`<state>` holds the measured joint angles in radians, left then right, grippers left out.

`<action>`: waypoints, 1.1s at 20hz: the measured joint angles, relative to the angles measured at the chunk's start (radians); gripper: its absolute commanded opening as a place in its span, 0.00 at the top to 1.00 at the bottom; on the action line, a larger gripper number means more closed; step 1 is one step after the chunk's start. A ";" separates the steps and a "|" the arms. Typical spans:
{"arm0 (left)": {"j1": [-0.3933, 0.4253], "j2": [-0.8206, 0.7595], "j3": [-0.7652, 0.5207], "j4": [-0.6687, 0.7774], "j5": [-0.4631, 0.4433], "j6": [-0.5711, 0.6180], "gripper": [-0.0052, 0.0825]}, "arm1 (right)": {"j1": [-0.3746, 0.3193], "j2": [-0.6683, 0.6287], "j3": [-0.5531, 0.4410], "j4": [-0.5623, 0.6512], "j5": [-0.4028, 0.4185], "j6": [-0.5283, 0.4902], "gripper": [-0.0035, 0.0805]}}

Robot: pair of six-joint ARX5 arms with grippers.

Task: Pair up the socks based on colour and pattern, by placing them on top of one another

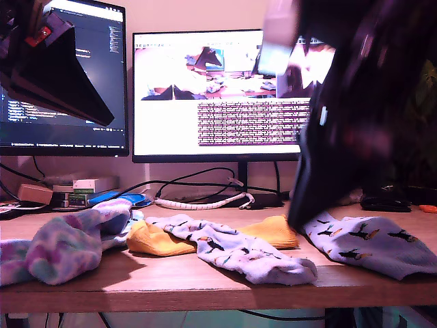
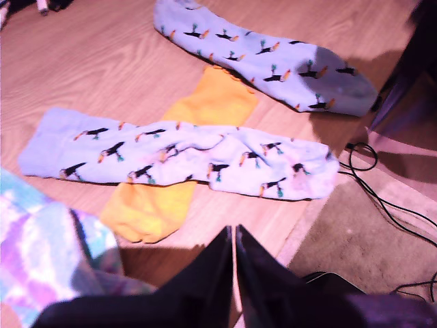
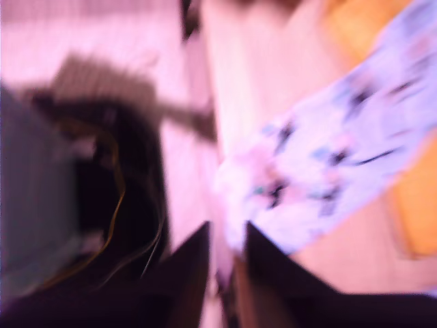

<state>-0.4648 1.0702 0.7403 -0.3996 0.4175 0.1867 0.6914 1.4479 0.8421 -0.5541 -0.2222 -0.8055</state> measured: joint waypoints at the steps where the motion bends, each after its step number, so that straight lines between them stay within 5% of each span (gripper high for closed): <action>1: 0.000 0.000 0.000 -0.001 0.000 0.000 0.96 | 0.009 0.025 0.000 0.012 0.014 -0.005 0.54; 10: 0.000 0.000 0.000 -0.020 0.000 0.000 0.96 | 0.030 0.114 0.000 0.115 0.057 -0.005 0.53; 12: 0.000 0.000 0.000 -0.022 0.000 0.000 0.96 | 0.030 0.142 0.000 0.121 0.057 -0.005 0.68; 14: 0.000 0.000 0.000 -0.023 0.000 0.000 0.96 | 0.030 0.156 0.000 0.132 0.057 -0.005 0.94; 19: 0.000 0.000 0.000 -0.025 0.000 0.000 0.96 | 0.030 0.156 0.007 0.159 0.082 0.018 0.97; 22: 0.000 0.000 0.000 -0.026 0.000 0.000 0.96 | 0.030 0.156 0.094 0.112 0.143 0.020 0.97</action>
<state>-0.4648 1.0702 0.7403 -0.4255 0.4175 0.1864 0.7216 1.6039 0.9363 -0.4419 -0.0795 -0.7856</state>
